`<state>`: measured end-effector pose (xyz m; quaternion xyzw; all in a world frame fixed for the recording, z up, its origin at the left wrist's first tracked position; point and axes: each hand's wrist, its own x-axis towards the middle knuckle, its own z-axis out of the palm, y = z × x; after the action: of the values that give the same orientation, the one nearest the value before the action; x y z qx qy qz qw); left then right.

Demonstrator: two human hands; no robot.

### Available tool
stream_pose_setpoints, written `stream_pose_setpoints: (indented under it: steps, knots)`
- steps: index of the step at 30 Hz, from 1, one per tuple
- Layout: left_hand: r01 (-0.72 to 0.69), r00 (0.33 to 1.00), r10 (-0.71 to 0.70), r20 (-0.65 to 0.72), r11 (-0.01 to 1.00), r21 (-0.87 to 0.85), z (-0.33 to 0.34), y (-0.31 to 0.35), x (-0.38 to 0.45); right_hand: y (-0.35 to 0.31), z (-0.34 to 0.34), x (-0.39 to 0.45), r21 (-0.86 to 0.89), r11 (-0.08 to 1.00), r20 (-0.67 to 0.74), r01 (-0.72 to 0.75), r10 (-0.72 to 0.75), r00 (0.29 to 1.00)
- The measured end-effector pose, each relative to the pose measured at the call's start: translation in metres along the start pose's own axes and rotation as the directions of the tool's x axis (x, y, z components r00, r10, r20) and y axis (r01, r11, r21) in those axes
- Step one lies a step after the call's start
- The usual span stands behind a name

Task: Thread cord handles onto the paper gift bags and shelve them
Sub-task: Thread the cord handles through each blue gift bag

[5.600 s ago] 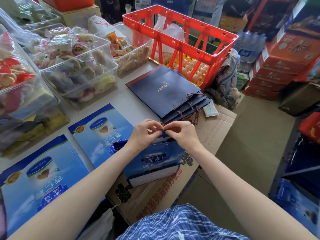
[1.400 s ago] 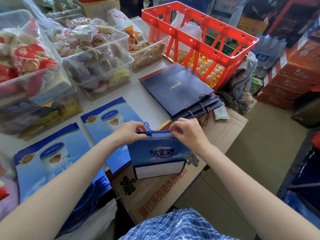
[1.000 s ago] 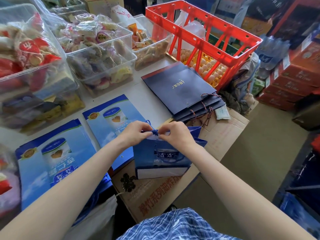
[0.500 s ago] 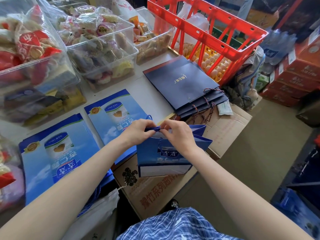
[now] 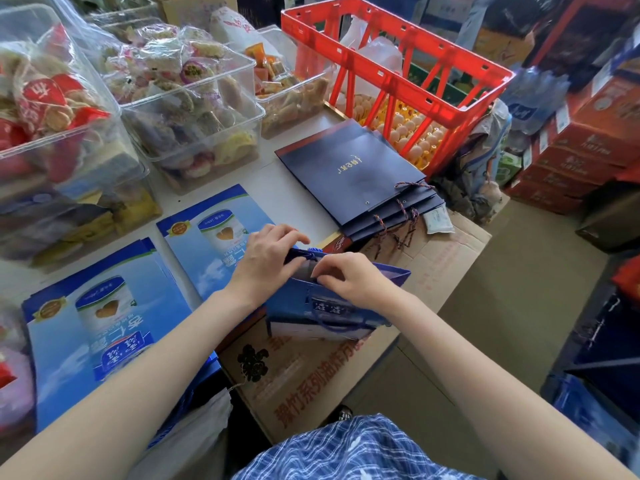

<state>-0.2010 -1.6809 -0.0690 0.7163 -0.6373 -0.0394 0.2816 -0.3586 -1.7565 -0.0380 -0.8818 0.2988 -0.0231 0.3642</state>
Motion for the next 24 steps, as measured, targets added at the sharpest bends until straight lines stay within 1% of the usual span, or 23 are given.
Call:
stream_pose_setpoints:
  steps: [3,4,6,8,11,13,15,16,18,21,23,24]
  knots:
    - [-0.005,0.998,0.008,-0.065,0.999,0.042,0.0,0.001,-0.007,0.003,0.007,0.0,0.084,0.996,-0.137,-0.024,0.035,0.99]
    - [-0.005,0.998,0.006,-0.066,1.0,0.022,-0.001,0.001,-0.009,0.004,0.007,0.001,0.118,0.993,-0.172,-0.025,0.046,0.984]
    - [0.039,0.999,-0.041,-0.028,0.997,-0.068,-0.002,0.001,-0.012,0.006,0.006,0.004,0.149,0.988,-0.188,-0.038,0.066,0.98]
    - [0.087,0.996,-0.086,0.017,0.989,-0.117,-0.002,0.001,-0.013,0.005,0.004,0.007,0.144,0.988,-0.146,-0.05,0.071,0.987]
    - [0.109,0.992,-0.103,0.069,0.989,-0.1,0.0,0.0,-0.015,0.0,-0.004,0.009,0.08,0.996,-0.089,-0.036,0.043,0.995]
    - [0.125,0.99,-0.118,0.077,0.987,-0.098,0.002,-0.003,-0.015,0.003,-0.018,0.007,-0.054,0.998,-0.055,-0.024,0.021,0.998]
    - [0.113,0.993,-0.108,0.057,0.989,-0.1,0.004,-0.002,-0.015,0.013,-0.034,0.001,-0.221,0.975,0.032,-0.036,0.044,0.999]
    - [0.083,0.996,-0.08,0.034,0.992,-0.1,0.005,0.0,-0.014,0.02,-0.041,-0.003,-0.281,0.959,0.081,-0.048,0.074,0.994]
    - [0.003,1.0,-0.001,0.019,0.996,-0.089,0.009,0.009,-0.013,0.029,-0.047,-0.009,-0.328,0.941,0.142,-0.085,0.139,0.98]
    - [-0.115,0.984,0.119,0.133,0.993,-0.039,0.019,0.028,-0.01,0.029,-0.048,-0.014,-0.299,0.949,0.191,-0.099,0.161,0.968]
    - [-0.188,0.96,0.175,0.218,0.981,0.043,0.027,0.035,-0.007,0.028,-0.048,-0.013,-0.333,0.939,0.258,-0.086,0.179,0.95]
    - [-0.21,0.953,0.186,0.24,0.975,0.075,0.029,0.035,-0.005,0.027,-0.047,-0.012,-0.366,0.927,0.291,-0.078,0.193,0.937]
